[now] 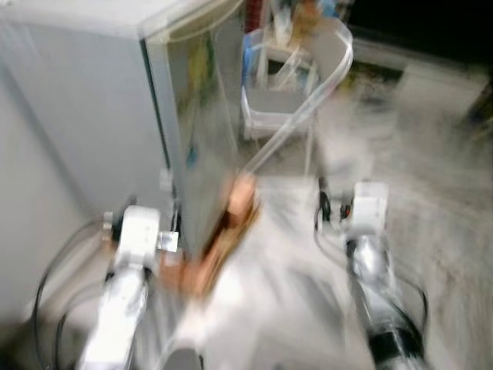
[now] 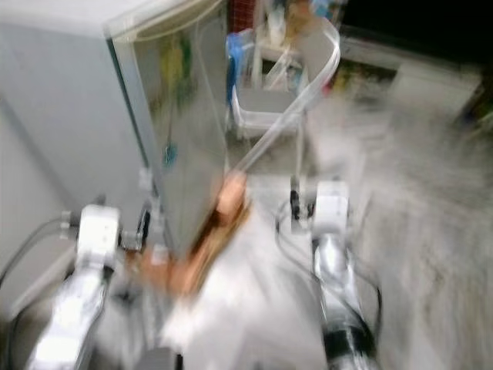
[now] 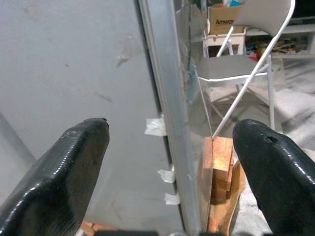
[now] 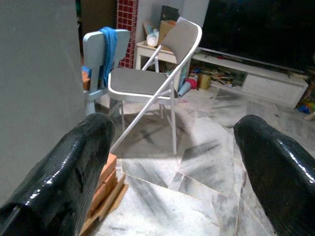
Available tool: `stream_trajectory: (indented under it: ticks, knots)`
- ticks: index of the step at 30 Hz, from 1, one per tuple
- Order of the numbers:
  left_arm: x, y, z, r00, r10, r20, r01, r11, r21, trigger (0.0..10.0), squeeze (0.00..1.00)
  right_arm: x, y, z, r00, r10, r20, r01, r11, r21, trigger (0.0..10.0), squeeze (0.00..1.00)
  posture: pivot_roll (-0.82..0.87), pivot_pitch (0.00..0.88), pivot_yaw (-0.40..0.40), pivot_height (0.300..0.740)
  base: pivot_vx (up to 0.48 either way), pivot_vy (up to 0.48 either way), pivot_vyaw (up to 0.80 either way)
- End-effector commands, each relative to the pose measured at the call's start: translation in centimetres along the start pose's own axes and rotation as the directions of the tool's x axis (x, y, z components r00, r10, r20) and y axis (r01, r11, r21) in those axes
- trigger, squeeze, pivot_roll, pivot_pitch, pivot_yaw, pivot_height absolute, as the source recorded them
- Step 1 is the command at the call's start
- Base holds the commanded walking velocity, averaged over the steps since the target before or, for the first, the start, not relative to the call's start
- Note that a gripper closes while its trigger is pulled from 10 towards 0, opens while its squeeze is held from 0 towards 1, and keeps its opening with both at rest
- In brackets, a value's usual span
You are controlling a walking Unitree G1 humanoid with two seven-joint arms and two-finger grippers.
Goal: Restocking fridge
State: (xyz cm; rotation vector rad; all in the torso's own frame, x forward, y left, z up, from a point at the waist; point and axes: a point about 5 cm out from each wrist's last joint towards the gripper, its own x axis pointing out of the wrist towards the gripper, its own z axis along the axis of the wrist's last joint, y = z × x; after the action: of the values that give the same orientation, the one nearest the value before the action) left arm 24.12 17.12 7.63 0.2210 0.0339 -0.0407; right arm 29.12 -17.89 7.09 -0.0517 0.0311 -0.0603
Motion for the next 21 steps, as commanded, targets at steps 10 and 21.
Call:
stream_trajectory:
  ticks: [10,21]
  knots:
    - [0.5,-0.6,0.6,0.999,-0.029,0.035,0.031,0.999,-0.036,10.0,0.00,0.2,-0.3,0.2,1.000,-0.016,0.005,0.016,1.000,-0.009,10.0,0.00,0.09,0.036,-0.059,0.740,0.214,0.000,-0.54]
    - [1.1,0.5,0.9,0.999,0.008,0.040,-0.007,1.000,-0.028,10.0,0.00,0.8,0.1,1.0,1.000,0.005,0.027,-0.005,1.000,-0.021,10.0,0.00,0.10,0.050,-0.066,0.740,0.429,0.049,-0.77]
